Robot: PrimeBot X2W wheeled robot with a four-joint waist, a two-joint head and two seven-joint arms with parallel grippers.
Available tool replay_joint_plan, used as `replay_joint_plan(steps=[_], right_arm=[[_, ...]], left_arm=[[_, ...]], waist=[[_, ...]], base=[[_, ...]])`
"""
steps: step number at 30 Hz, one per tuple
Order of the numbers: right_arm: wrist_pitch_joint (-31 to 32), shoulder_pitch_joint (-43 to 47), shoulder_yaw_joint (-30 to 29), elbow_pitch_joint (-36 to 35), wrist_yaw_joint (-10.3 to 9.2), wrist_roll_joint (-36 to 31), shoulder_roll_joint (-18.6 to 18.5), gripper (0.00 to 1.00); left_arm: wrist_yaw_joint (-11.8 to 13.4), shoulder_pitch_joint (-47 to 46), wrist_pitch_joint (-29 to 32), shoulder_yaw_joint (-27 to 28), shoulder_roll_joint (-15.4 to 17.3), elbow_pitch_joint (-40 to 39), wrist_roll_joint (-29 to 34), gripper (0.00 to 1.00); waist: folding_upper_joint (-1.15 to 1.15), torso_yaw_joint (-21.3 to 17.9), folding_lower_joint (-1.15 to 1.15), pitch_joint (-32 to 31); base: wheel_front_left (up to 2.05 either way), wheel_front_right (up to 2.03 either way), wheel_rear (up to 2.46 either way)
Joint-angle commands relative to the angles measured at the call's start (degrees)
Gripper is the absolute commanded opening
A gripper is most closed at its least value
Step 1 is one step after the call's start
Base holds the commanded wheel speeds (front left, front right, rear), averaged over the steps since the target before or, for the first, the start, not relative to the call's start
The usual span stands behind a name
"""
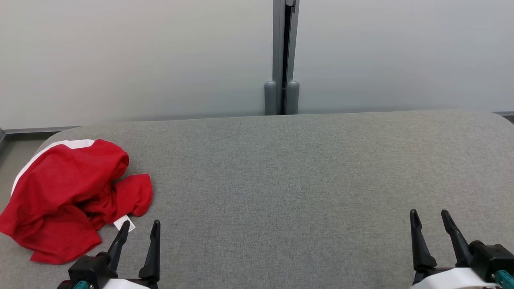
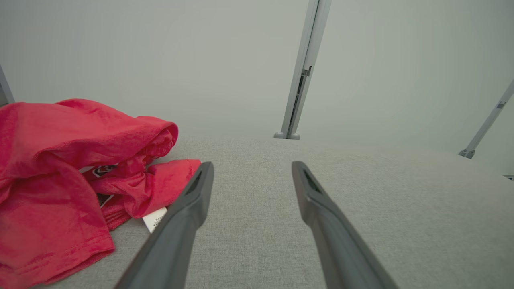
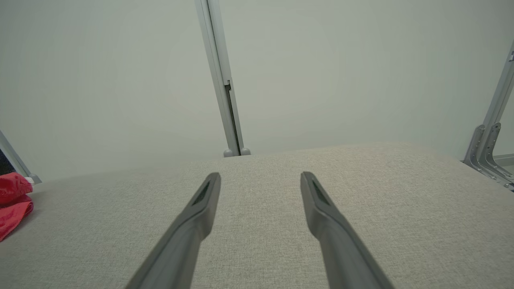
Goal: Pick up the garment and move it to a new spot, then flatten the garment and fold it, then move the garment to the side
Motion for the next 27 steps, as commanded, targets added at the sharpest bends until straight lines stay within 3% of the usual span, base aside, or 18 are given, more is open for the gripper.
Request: replay_joint_plan(steps=[1, 27], right_arm=[[-0.6, 0.4, -0.3, -0.1, 0.11, -0.9, -0.4, 1.0], [-3.0, 1.9, -1.7, 1.2, 0.12, -6.4, -0.3, 1.0]], left_arm=[[-0.1, 0.2, -0.5, 0.3, 0.3, 0.0, 1.3, 1.0], [-0.1, 1.2, -2.8, 1.4, 0.6, 1.8, 8.6, 1.0]], waist=[[0.0, 0.0, 0.0, 0.0], [0.0, -0.1, 0.0, -0.9]], base=[[0.0, 0.0, 0.0], [0.0, 0.0, 0.0]])
